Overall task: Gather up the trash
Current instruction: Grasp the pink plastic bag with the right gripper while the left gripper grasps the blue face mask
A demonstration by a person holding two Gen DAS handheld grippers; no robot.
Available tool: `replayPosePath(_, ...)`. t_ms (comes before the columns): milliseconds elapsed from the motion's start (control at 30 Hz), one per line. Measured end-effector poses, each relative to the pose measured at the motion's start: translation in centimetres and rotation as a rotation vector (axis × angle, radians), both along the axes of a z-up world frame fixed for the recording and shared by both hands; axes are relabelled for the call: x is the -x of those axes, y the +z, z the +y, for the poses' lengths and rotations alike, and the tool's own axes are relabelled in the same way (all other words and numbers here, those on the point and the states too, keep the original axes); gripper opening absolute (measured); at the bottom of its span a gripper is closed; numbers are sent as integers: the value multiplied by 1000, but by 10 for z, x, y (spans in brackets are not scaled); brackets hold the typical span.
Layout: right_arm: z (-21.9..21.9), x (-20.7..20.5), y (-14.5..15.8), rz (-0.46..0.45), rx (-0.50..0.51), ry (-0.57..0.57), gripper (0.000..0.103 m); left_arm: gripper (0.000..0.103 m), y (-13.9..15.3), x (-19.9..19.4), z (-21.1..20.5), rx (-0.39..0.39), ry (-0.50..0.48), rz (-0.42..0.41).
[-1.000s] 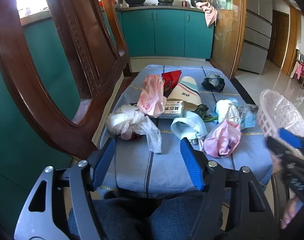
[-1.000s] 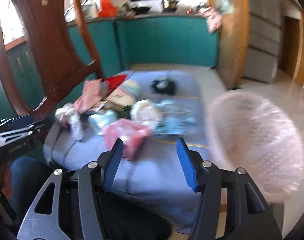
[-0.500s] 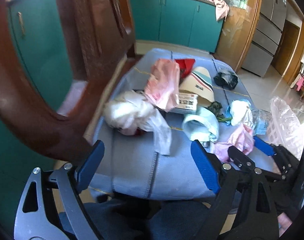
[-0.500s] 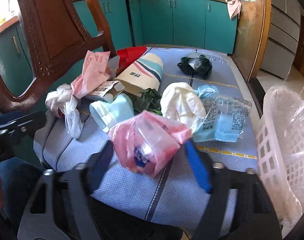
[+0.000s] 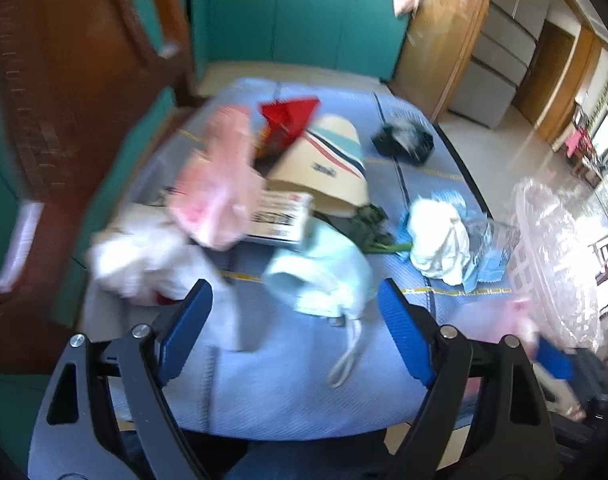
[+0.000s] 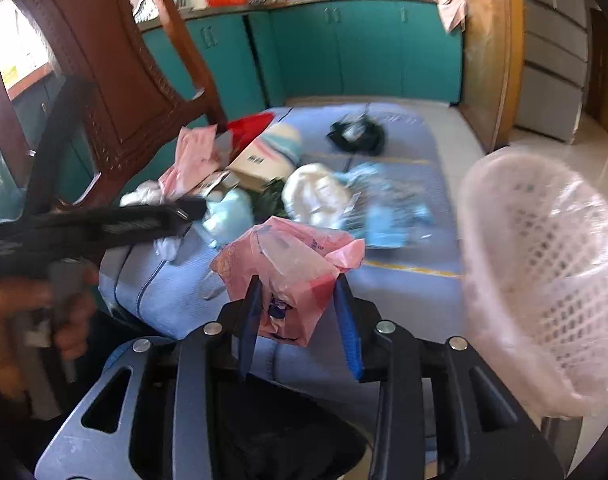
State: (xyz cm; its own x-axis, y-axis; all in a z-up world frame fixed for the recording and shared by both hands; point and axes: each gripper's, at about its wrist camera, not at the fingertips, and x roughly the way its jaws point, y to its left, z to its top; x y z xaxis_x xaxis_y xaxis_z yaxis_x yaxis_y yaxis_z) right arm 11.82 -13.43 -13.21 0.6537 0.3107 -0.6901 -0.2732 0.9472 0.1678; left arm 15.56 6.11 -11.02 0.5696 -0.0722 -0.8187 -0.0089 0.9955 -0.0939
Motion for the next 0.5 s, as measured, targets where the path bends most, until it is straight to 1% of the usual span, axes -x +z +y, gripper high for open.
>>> replayPosePath(100,-19,7,10,-19,-16,-33,36,85,-12,-14,-16,-24,-24,28)
replayPosePath(167,-31,12,15,-35,-7,-61,36,75,-20,-21,-22,-44,-32,45)
replayPosePath(200,-36,14,17,-38,-5,-70,36,57,-25,-26,-26,-54,-39,62)
replayPosePath(233,-40,15,17,-40,-2,-82,36,37,-29,-28,-28,-56,-43,75)
replayPosePath(267,-42,15,18,-40,0,-89,36,29,-32,-30,-29,-40,-54,89)
replayPosePath(300,-46,16,17,-41,1,-100,36,25,-33,-28,-30,-30,-64,88)
replayPosePath(333,-49,16,16,-41,1,-112,36,21,-30,-24,-31,-42,-68,70)
replayPosePath(367,-52,16,15,-40,-1,-121,36,20,-28,-22,-31,-43,-72,62)
replayPosePath(433,-56,16,14,-40,-5,-136,36,18,-17,-13,-27,-2,-87,31)
replayPosePath(500,-59,17,14,-46,-8,-146,36,18,-5,-2,-26,22,-108,-4)
